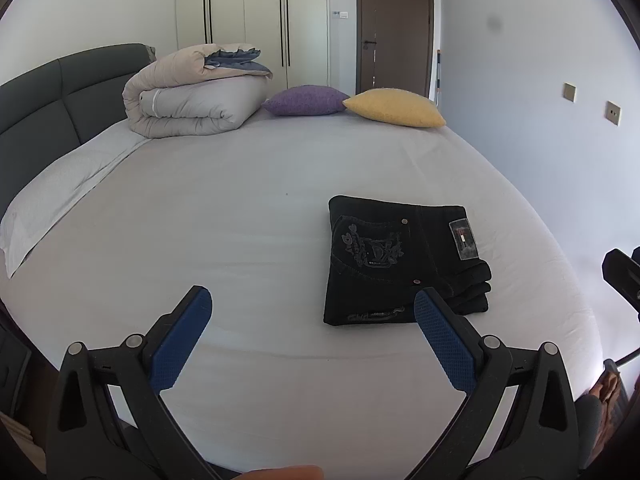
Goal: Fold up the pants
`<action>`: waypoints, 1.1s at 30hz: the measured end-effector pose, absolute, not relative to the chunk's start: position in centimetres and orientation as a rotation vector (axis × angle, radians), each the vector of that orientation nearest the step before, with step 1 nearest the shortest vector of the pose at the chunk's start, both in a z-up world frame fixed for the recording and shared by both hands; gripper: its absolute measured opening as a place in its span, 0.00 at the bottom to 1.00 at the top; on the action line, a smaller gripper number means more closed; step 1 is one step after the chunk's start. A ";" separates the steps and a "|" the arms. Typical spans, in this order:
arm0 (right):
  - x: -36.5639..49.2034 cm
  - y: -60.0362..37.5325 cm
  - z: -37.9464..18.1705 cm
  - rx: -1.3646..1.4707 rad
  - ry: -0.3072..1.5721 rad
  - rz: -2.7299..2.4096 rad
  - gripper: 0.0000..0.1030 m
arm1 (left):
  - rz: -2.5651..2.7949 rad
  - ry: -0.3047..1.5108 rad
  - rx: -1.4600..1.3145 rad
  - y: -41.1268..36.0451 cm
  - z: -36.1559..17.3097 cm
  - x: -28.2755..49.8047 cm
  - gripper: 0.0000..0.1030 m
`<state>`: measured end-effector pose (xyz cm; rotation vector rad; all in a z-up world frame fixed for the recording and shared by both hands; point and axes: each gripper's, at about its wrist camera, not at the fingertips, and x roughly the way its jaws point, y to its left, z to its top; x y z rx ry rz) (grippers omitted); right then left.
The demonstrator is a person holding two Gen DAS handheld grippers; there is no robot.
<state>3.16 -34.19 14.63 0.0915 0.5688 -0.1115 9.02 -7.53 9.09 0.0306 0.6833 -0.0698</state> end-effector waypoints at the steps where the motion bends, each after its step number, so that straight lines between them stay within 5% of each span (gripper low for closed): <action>1: 3.2 -34.2 14.6 0.089 0.571 -0.112 1.00 | -0.069 0.684 0.030 -7.6 9.0 9.1 1.00; 33: 3.3 -33.9 13.6 0.086 0.589 -0.106 1.00 | -0.073 0.696 0.030 -7.8 8.1 9.3 1.00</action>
